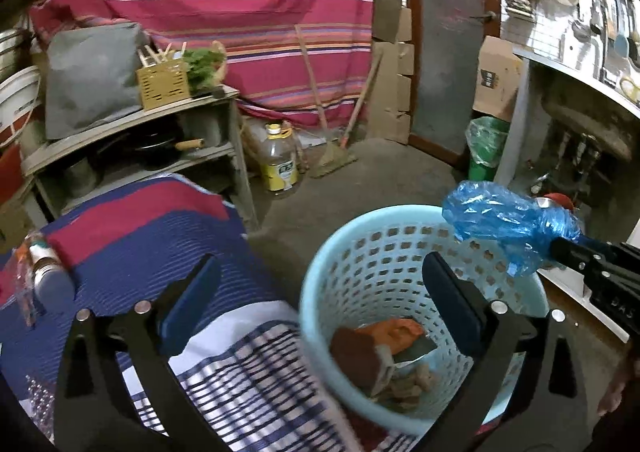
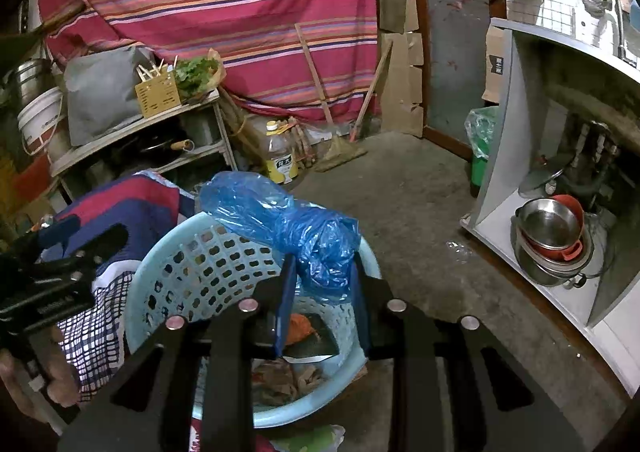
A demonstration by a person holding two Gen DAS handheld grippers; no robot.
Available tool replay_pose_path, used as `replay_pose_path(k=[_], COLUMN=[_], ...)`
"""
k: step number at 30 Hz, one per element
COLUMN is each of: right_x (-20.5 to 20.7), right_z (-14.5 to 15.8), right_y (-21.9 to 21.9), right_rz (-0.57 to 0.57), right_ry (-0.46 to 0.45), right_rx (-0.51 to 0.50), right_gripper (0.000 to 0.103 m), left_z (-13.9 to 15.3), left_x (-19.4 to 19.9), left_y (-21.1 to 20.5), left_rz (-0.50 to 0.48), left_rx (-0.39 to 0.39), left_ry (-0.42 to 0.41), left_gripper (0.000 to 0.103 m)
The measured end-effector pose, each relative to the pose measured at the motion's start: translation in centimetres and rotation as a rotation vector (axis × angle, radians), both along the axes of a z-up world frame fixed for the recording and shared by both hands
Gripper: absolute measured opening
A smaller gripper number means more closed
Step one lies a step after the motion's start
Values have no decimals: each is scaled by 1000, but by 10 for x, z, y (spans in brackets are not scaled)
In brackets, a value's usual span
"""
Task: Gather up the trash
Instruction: 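Open the left tool, then the right tool, dropping both items into the basket, then move both tools back over the table toward the remaining trash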
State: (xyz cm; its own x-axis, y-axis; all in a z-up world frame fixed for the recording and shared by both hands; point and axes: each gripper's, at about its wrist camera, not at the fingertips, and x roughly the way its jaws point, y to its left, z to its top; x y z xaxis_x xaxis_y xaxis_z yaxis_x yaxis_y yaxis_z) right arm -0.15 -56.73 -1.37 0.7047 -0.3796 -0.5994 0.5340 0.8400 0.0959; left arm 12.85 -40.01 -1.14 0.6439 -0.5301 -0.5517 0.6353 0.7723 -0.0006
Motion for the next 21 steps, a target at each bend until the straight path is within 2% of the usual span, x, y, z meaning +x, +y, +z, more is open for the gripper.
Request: replay_pose_path(k=[6, 8, 10, 14, 18, 21], right_x=[14, 18, 23, 31, 30, 31], right_z=[-3, -3, -3, -3, 3, 10], right_y=[11, 14, 19, 28, 45, 60], right_rz=[13, 13, 5, 14, 24, 56], right_ry=[1, 4, 9, 18, -12, -33], right_rx=[4, -2, -20, -29, -50, -68], right_gripper=[30, 39, 69, 72, 83, 84], left_z=[13, 19, 25, 32, 36, 38], left_x=[-1, -3, -3, -3, 1, 4], left_y=[38, 52, 65, 92, 126, 153], left_rz=[69, 94, 115, 161, 226, 286], left_rx=[-12, -17, -23, -33, -36, -23], left_ry=[-40, -60, -69, -81, -85, -97], left_gripper=[97, 97, 97, 97, 97, 97])
